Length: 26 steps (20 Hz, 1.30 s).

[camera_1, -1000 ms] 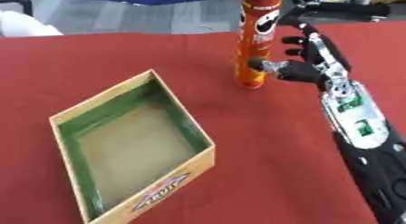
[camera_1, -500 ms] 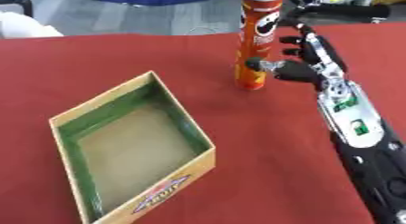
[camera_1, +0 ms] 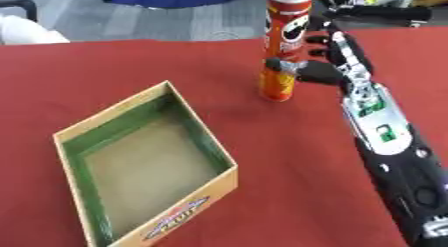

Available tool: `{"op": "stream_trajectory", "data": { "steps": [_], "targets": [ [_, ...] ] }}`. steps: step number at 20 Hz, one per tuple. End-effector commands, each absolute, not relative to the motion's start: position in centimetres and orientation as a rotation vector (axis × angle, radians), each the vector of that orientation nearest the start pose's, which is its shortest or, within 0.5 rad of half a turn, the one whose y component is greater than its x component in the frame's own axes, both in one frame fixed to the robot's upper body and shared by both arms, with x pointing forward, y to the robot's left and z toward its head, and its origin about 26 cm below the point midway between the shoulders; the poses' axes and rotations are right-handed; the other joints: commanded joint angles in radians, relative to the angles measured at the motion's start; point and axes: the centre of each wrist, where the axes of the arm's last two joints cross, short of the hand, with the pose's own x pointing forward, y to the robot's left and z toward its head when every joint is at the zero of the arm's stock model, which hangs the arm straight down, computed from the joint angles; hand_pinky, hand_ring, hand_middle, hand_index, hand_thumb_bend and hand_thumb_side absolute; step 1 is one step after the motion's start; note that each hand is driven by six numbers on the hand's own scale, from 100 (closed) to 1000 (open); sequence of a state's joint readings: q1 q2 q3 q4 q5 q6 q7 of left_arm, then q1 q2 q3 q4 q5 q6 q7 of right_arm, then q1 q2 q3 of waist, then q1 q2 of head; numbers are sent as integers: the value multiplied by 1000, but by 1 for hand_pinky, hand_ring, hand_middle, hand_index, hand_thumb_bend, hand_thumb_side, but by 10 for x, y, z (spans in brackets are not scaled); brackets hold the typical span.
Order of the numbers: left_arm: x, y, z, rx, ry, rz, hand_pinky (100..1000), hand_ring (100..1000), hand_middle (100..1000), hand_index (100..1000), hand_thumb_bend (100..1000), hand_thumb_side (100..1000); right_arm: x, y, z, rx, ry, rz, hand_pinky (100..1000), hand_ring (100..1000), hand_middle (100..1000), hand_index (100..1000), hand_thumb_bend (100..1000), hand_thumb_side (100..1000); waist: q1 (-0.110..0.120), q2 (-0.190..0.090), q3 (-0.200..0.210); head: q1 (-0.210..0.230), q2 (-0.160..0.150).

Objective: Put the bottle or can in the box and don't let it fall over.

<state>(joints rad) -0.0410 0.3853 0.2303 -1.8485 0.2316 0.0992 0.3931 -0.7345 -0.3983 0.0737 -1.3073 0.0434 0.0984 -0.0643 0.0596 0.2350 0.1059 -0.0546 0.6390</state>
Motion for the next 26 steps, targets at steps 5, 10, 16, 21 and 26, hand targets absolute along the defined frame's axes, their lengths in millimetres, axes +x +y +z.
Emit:
{"op": "stream_trajectory", "data": {
  "steps": [5,10,16,21,26],
  "targets": [
    [274,365,130,515,-1858,316,731,844,773,797,455,778,438,-261,211,-358,-1954,343,814,866,1000,949,816,307,2,-5,5,-4,-20],
    [274,365,130,512,-1860,315,731,844,774,797,453,780,443,-258,212,-357,-1951,313,811,862,1000,946,816,316,3,-1,7,-6,-23],
    [274,365,130,508,-1861,315,731,844,774,797,451,781,448,-254,212,-362,-1944,287,809,857,1000,942,815,315,4,4,11,-8,-26],
    [275,364,130,504,-1864,314,731,844,775,797,450,781,451,-250,214,-366,-1944,276,807,853,994,934,811,303,4,6,13,-9,-28],
    [275,364,131,502,-1866,314,731,844,775,797,449,782,453,-248,215,-365,-1941,279,807,853,986,929,809,296,4,8,16,-10,-31]
  ]
}}
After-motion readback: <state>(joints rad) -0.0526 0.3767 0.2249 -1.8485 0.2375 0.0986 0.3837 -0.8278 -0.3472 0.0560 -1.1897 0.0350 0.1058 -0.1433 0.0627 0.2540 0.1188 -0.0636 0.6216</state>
